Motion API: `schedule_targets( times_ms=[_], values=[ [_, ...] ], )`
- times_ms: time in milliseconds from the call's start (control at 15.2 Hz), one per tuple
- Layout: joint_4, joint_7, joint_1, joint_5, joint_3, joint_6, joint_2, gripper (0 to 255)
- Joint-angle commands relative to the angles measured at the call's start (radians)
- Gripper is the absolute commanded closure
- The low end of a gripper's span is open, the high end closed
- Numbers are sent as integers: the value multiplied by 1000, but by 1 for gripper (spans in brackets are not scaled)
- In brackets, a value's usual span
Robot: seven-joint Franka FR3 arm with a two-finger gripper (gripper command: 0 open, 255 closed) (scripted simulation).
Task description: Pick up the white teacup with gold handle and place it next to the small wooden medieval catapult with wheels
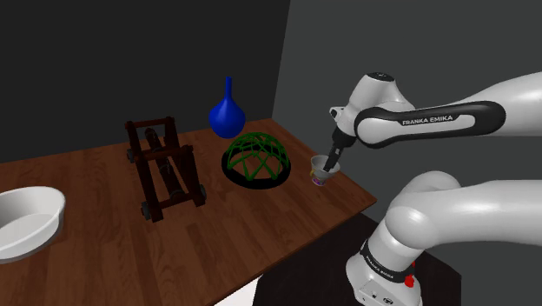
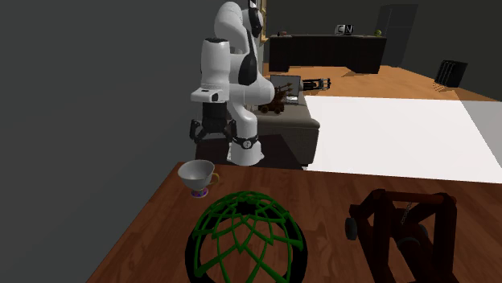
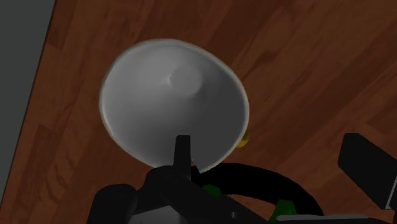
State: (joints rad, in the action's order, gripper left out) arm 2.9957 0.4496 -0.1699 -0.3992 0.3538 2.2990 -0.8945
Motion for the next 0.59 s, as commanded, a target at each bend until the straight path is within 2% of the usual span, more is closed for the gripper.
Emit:
schedule_targets(
  times_ms=[0, 330, 528],
  values=[
    [16, 7, -9, -19, 17, 54, 33, 0],
    [40, -4, -17, -52, 42, 187, 142, 0],
    [40, -4, -17, -52, 42, 187, 142, 0]
  ],
)
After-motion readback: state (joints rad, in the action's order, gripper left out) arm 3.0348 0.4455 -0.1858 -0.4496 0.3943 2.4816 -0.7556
